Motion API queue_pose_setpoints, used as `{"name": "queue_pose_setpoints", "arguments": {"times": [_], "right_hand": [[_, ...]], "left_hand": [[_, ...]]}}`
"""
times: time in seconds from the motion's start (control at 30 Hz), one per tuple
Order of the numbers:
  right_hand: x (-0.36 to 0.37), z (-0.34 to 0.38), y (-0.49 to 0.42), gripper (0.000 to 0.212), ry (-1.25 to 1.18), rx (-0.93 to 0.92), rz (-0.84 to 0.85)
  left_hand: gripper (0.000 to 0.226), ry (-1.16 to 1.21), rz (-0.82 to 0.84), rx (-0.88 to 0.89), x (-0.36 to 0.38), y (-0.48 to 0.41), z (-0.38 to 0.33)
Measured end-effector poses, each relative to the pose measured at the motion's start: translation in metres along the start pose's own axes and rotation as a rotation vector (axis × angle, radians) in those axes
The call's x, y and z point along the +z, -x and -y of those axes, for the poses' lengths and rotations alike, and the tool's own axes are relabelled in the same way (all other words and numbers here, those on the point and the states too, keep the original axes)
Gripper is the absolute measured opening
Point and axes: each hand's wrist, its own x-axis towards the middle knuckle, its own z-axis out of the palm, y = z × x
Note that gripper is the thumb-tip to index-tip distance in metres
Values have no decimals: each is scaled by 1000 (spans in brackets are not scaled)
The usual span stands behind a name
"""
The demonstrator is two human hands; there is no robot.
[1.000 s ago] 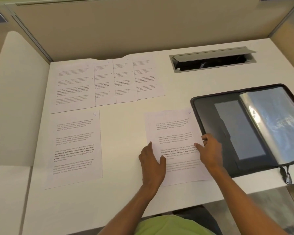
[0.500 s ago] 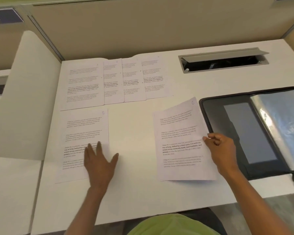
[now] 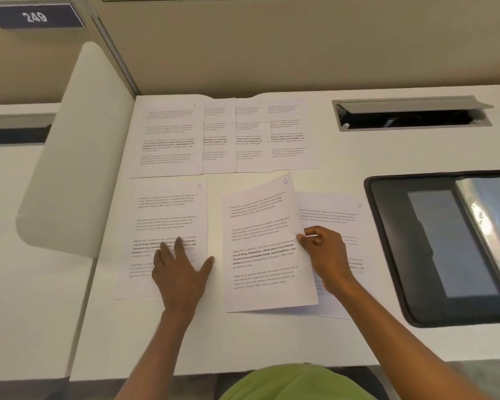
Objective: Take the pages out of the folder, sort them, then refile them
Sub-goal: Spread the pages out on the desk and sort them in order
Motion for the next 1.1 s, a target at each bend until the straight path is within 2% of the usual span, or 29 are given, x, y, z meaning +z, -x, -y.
{"name": "queue_pose_setpoints", "arguments": {"times": [0.1,0.5,0.9,1.1], "right_hand": [[7,2,-2,7,27,-19,-4],[22,-3,-10,7,9,22,7],[103,9,-28,10,41,72,141],[141,10,-23,12,58,108,153]], "left_hand": [[101,-38,0,0,3,0,-1],[82,-14,-6,7,6,0,-3],[75,13,-12,-1,-1,-3,0],[76,-5,-30,-20,-3,-6,9]]}}
